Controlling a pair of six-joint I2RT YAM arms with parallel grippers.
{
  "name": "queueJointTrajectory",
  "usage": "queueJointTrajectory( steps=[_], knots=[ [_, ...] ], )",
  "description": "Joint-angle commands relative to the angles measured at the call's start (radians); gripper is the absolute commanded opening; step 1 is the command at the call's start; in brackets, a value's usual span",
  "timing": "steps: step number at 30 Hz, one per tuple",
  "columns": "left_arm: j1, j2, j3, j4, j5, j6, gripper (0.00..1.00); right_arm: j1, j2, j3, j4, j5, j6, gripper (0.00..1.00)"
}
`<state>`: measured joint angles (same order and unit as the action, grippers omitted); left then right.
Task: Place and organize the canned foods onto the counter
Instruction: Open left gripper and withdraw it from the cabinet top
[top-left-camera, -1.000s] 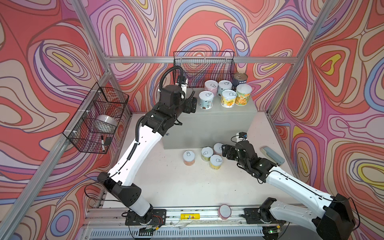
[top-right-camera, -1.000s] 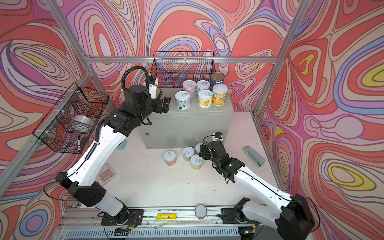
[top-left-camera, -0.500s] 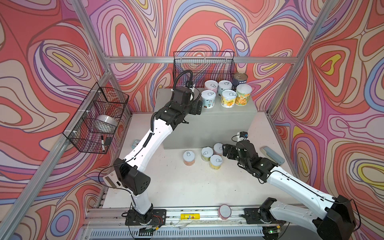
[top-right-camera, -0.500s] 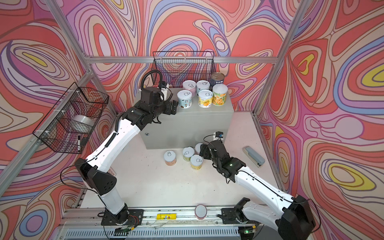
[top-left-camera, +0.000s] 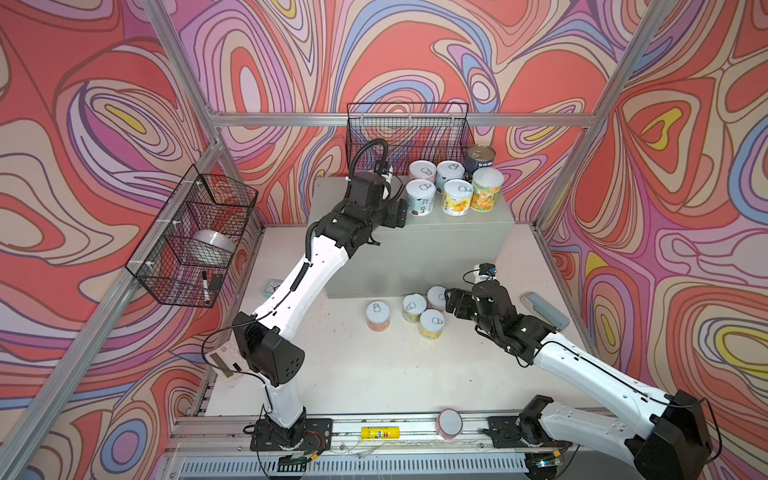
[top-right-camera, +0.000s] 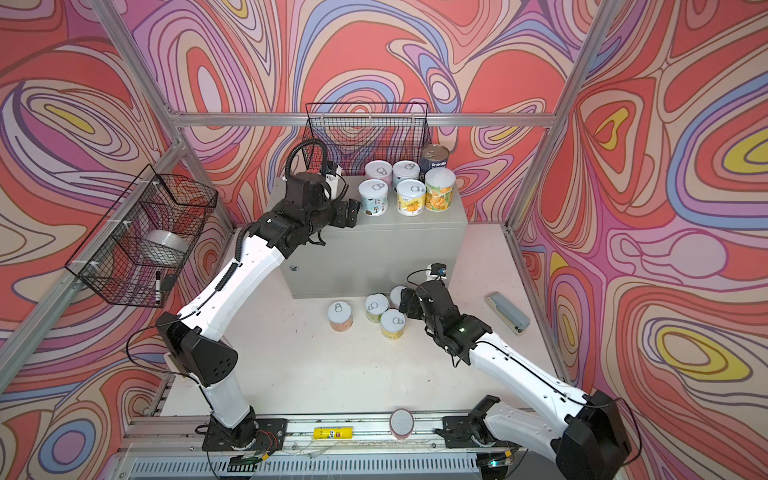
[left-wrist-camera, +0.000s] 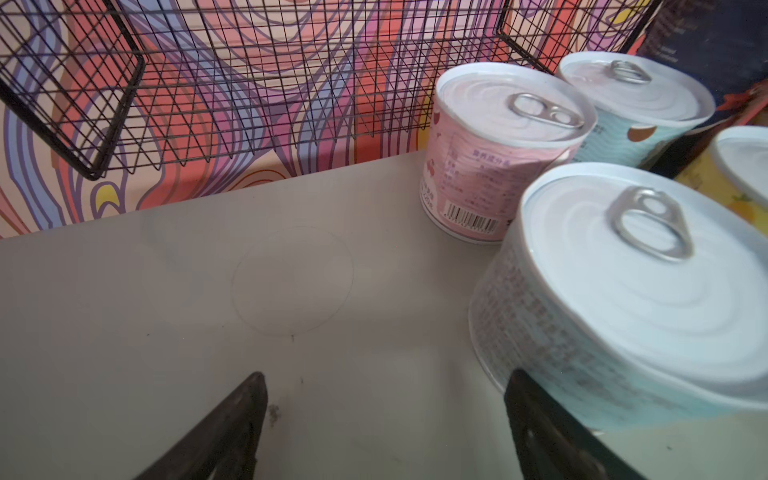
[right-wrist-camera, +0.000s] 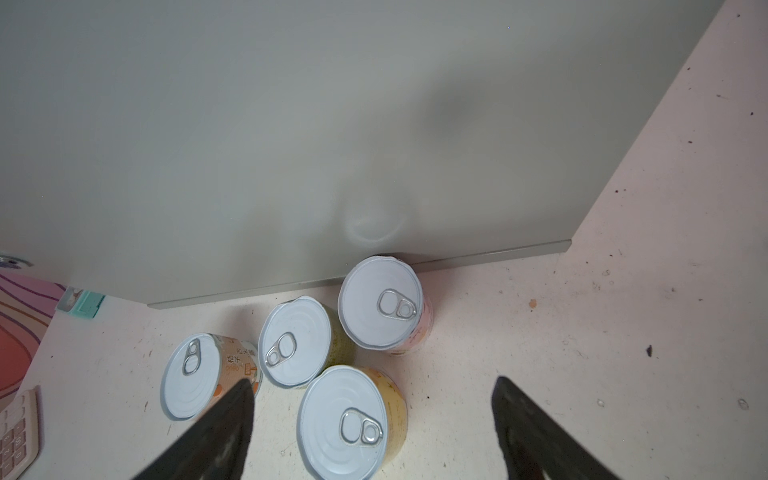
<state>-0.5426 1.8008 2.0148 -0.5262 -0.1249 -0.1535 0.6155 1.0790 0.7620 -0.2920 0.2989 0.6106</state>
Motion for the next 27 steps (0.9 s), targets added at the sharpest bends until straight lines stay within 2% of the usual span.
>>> queueJointTrajectory(
  steps=[1,27],
  knots=[
    [-0.006,0.018,0.027,0.027,0.027,-0.014,0.90,-0.005,0.005,0.013,-0.002,0.015,-0.011,0.92],
    [-0.054,-0.007,-0.010,0.071,0.011,0.064,0.88,-0.005,0.017,0.000,0.012,0.008,-0.011,0.92]
  ],
)
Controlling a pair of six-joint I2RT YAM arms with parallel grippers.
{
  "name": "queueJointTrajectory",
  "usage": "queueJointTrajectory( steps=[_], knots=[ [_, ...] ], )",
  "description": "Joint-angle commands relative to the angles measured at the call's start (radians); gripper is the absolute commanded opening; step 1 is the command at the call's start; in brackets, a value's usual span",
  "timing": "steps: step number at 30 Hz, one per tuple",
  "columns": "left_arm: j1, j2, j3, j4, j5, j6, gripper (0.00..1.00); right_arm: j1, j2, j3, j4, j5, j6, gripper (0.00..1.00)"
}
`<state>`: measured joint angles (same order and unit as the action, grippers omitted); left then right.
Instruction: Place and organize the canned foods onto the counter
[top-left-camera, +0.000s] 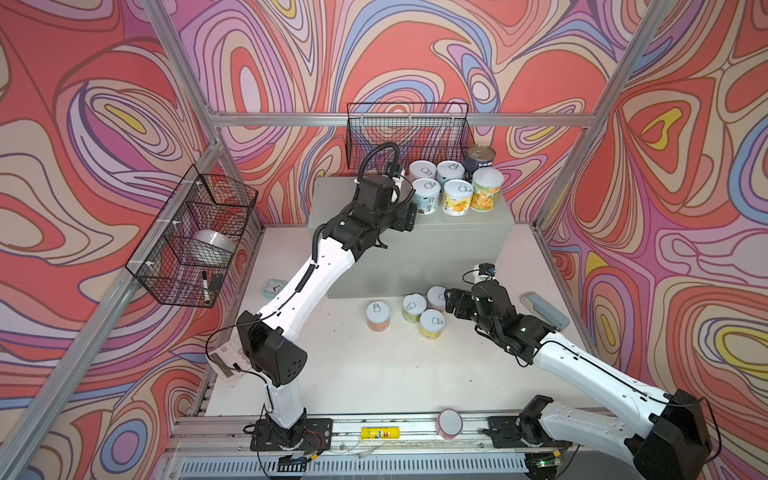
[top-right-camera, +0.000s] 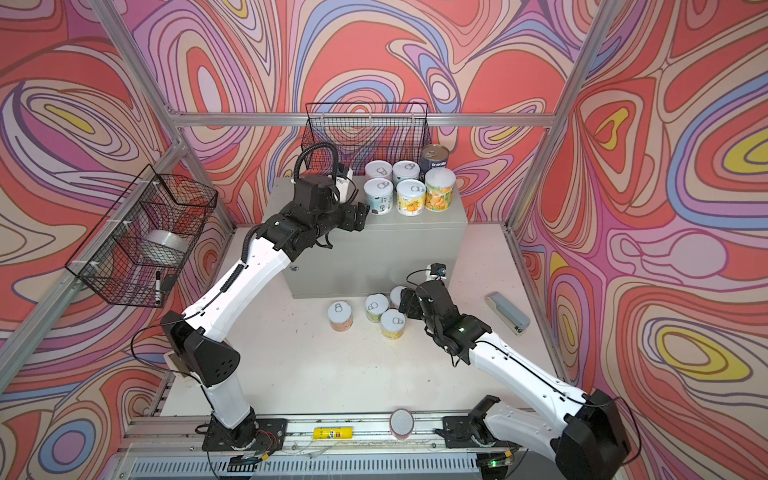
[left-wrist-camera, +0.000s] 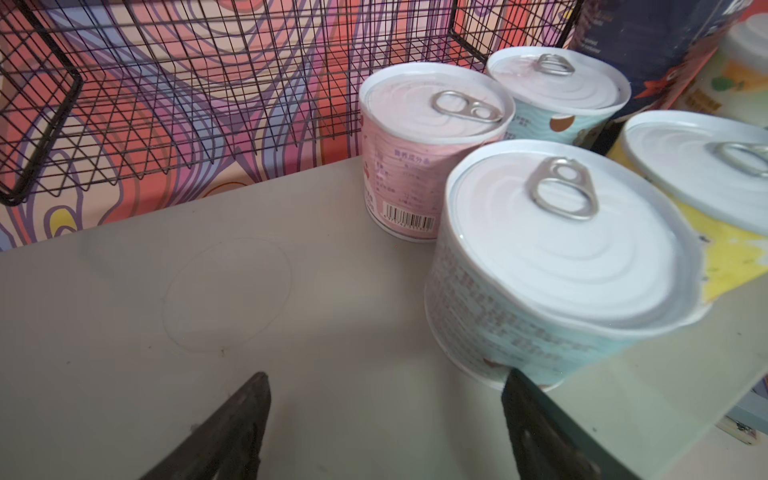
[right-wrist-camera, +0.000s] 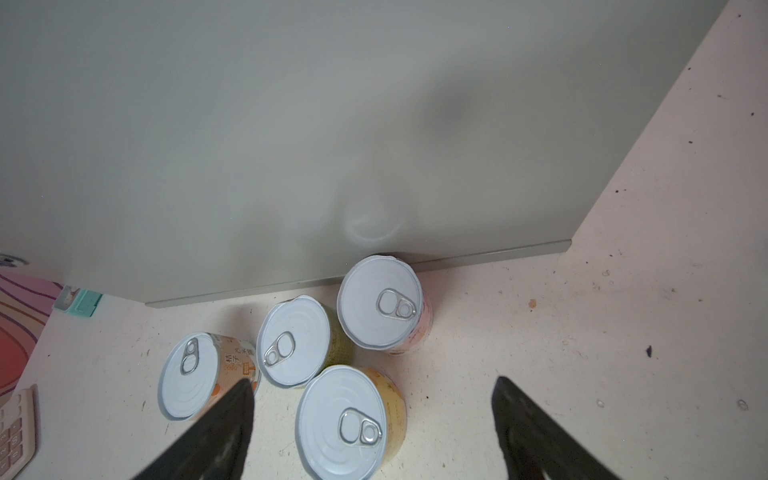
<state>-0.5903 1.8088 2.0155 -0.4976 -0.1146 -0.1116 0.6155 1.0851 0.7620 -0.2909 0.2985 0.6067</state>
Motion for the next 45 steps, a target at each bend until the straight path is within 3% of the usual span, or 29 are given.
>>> queueJointTrajectory(
  steps=[1,13,18,21,24,27,30,34,37,41,45],
  knots=[
    [-0.007,-0.018,-0.014,0.046,0.005,0.026,0.89,-0.004,0.010,0.000,0.012,0.008,-0.008,0.92],
    [-0.024,-0.137,-0.153,0.120,0.015,0.040,0.84,-0.005,0.004,-0.010,0.009,0.013,-0.007,0.92],
    [-0.090,-0.328,-0.347,0.167,-0.011,0.092,1.00,-0.004,-0.002,-0.004,-0.016,0.017,-0.041,0.92],
    [-0.165,-0.423,-0.421,0.108,-0.120,0.134,1.00,-0.005,-0.013,-0.012,-0.026,0.006,-0.084,0.92],
    [-0.213,-0.494,-0.499,0.030,-0.202,0.094,1.00,-0.004,-0.026,-0.027,-0.018,-0.016,-0.125,0.93],
    [-0.234,-0.583,-0.669,0.064,-0.212,0.046,1.00,-0.004,-0.022,-0.030,-0.021,-0.030,-0.153,0.93],
    [-0.252,-0.665,-0.848,0.168,-0.166,0.080,1.00,-0.005,-0.005,-0.029,-0.027,-0.040,-0.160,0.93],
    [-0.273,-0.676,-0.941,0.220,-0.168,0.141,1.00,-0.005,0.005,-0.038,0.012,-0.060,-0.158,0.93],
    [-0.273,-0.661,-0.987,0.276,-0.209,0.114,1.00,-0.005,0.027,-0.040,0.047,-0.087,-0.151,0.92],
    [-0.273,-0.698,-1.051,0.313,-0.257,-0.040,1.00,-0.005,0.082,-0.043,0.090,-0.124,-0.119,0.92],
    [-0.273,-0.747,-1.108,0.279,-0.239,-0.090,1.00,-0.005,0.128,-0.071,0.107,-0.106,-0.070,0.92]
  ],
)
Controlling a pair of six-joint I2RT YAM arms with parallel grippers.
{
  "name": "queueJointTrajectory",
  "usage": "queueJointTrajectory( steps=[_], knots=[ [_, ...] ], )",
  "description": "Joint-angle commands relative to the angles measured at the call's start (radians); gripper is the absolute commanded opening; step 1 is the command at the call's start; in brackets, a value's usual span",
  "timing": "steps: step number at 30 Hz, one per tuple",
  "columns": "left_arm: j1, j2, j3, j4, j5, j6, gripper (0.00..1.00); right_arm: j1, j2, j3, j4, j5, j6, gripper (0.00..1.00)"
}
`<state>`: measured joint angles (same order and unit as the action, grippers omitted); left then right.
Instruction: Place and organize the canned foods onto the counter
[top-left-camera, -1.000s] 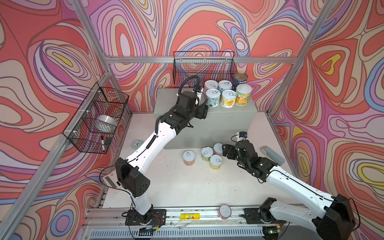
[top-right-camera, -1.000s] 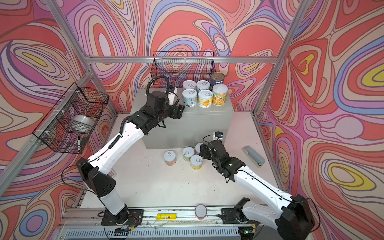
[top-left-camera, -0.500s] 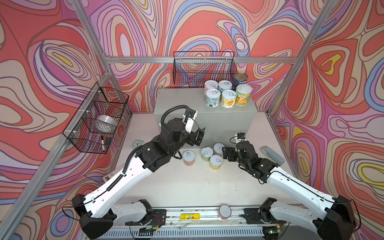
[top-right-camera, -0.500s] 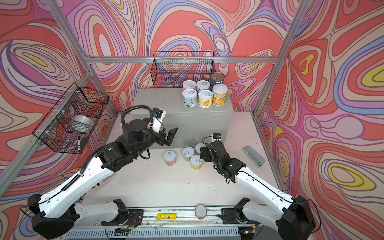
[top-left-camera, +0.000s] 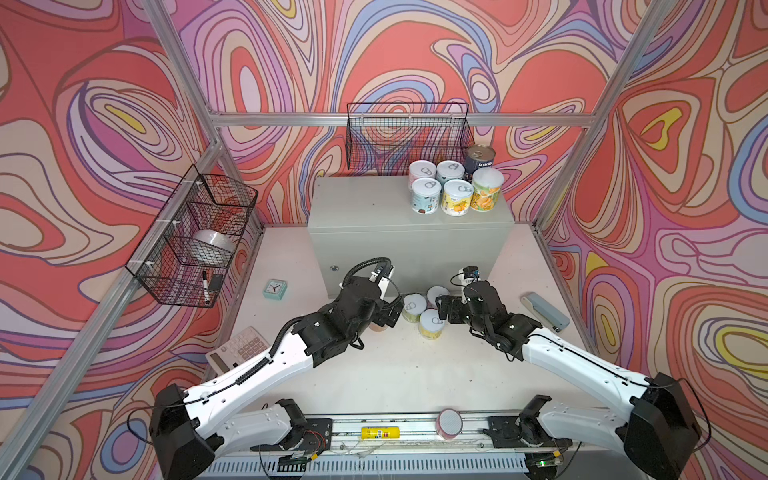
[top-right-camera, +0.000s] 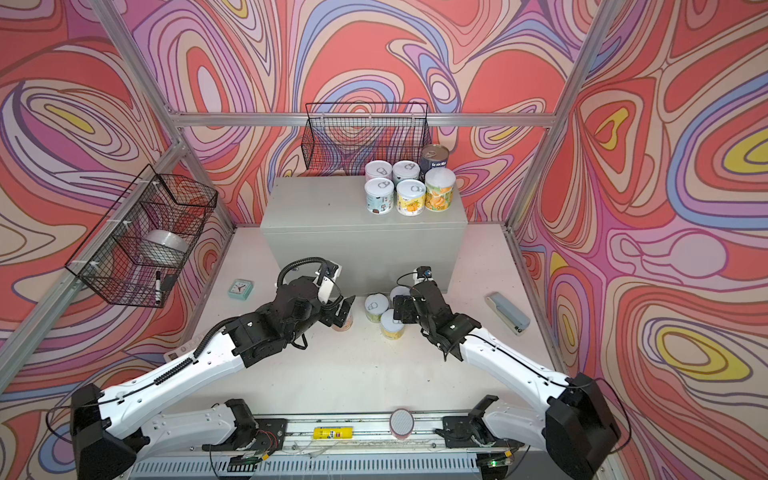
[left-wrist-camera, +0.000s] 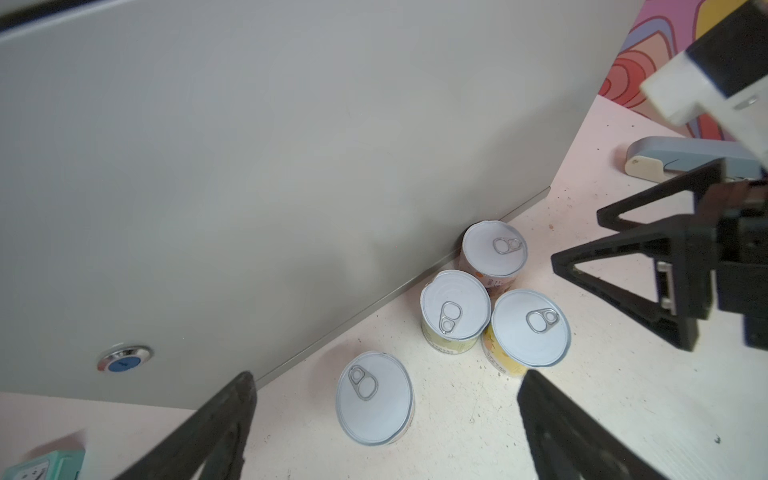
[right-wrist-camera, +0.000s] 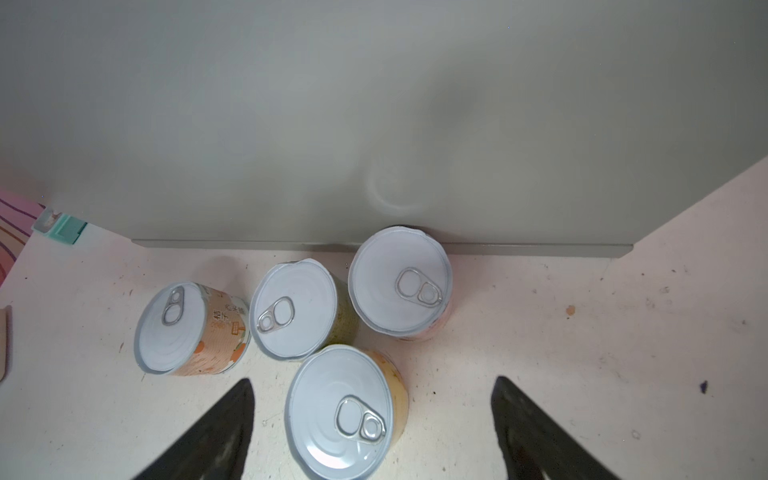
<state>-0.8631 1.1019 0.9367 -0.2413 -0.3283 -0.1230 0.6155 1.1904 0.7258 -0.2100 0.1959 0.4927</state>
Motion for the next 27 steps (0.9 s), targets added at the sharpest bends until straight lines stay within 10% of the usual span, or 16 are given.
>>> queueJointTrajectory(
  steps=[1,12,27],
  knots=[
    [0.001,-0.055,-0.050,0.022,-0.030,-0.093,1.00,-0.005,0.025,-0.040,0.021,-0.005,0.056,0.92],
    [0.000,-0.194,-0.342,0.116,-0.088,-0.273,1.00,-0.005,-0.036,-0.134,0.044,-0.075,0.158,0.92],
    [0.000,-0.032,-0.624,0.597,-0.102,-0.248,1.00,0.005,-0.028,-0.200,0.169,-0.133,0.104,0.94]
  ],
)
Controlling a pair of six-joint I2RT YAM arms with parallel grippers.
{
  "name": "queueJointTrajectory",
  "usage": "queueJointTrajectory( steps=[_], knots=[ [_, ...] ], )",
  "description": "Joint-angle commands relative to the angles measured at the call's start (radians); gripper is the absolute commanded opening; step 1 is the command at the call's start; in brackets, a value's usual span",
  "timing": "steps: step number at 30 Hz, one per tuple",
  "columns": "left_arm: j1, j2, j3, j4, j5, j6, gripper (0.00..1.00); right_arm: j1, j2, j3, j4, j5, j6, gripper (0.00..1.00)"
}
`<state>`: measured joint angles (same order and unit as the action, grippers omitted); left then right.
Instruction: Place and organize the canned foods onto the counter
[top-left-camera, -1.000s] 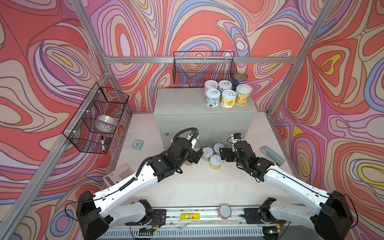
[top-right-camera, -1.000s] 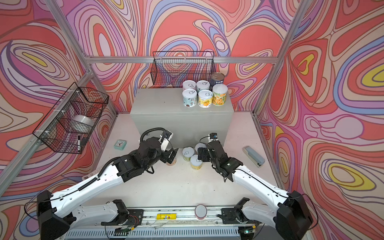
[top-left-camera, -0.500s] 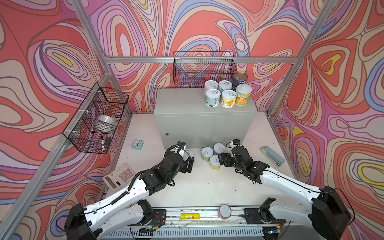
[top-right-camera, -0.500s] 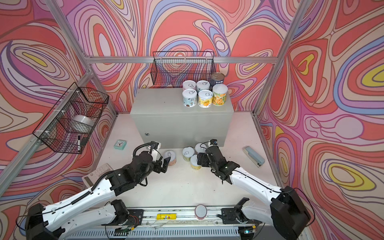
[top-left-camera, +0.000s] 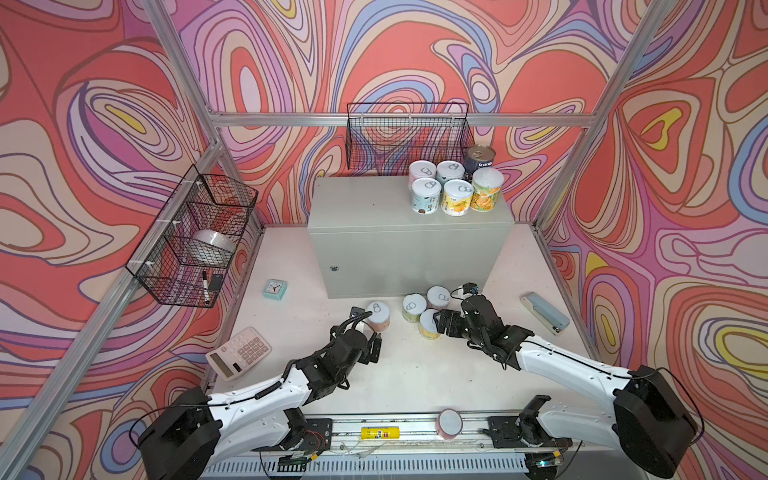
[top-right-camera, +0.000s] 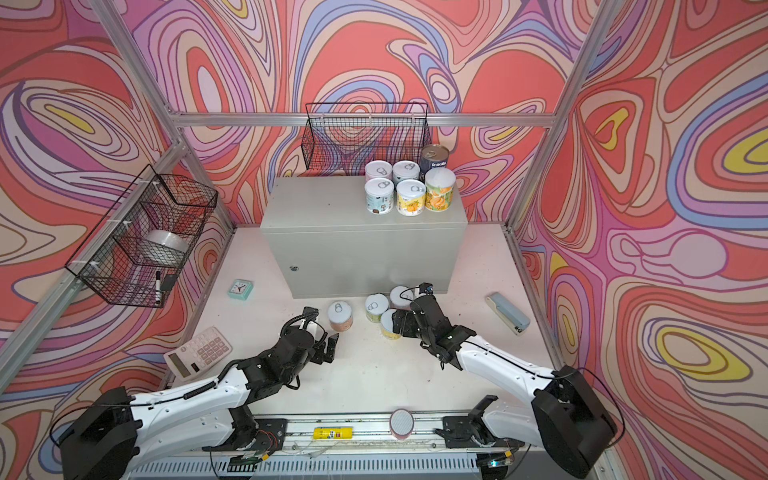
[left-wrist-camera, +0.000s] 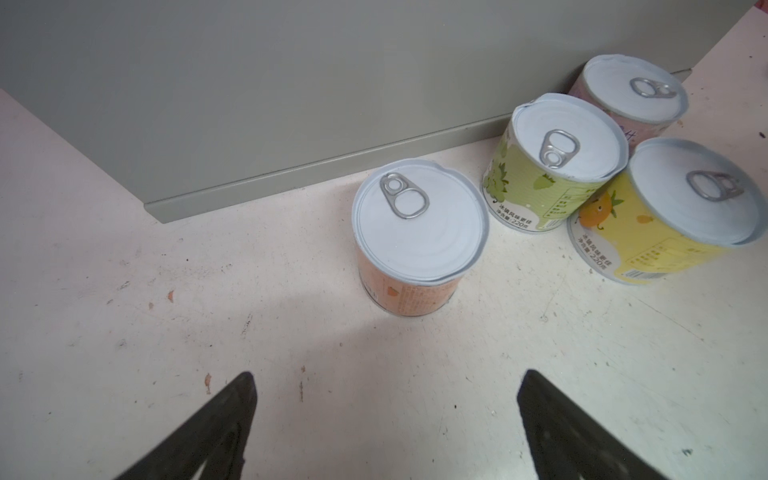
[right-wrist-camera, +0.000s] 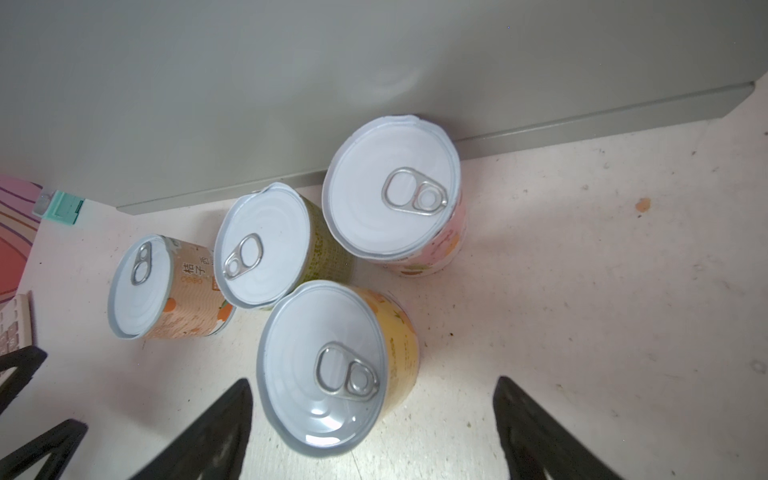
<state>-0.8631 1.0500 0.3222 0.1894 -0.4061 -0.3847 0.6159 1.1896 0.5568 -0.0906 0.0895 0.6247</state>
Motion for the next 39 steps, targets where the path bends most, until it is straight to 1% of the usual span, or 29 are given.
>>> queueJointTrajectory(
  steps=[1,5,8,11,22,29,35,39],
  knots=[
    [0.000,0.034,-0.014,0.197,-0.026,0.019,1.00,0.008,-0.032,-0.040,0.061,-0.028,-0.032,0.94],
    [0.000,0.128,-0.024,0.323,-0.003,0.050,1.00,0.028,-0.035,-0.046,0.064,-0.014,-0.034,0.94],
    [0.000,0.207,-0.025,0.417,0.004,0.050,1.00,0.047,-0.036,-0.044,0.065,0.005,-0.030,0.93],
    [0.000,0.294,-0.016,0.503,-0.016,0.055,1.00,0.062,-0.035,-0.037,0.055,0.028,-0.026,0.92],
    [0.013,0.637,0.023,0.851,-0.065,0.032,1.00,0.081,-0.039,-0.026,0.027,0.052,-0.018,0.90],
    [0.021,0.754,0.044,0.965,-0.110,0.049,1.00,0.082,-0.047,-0.027,0.010,0.072,-0.014,0.90],
    [0.041,0.827,0.060,1.054,-0.131,0.056,1.00,0.082,-0.016,-0.019,0.026,0.060,-0.009,0.90],
    [0.055,0.873,0.075,1.111,-0.140,0.053,0.98,0.082,0.010,-0.006,0.029,0.051,-0.007,0.90]
  ],
)
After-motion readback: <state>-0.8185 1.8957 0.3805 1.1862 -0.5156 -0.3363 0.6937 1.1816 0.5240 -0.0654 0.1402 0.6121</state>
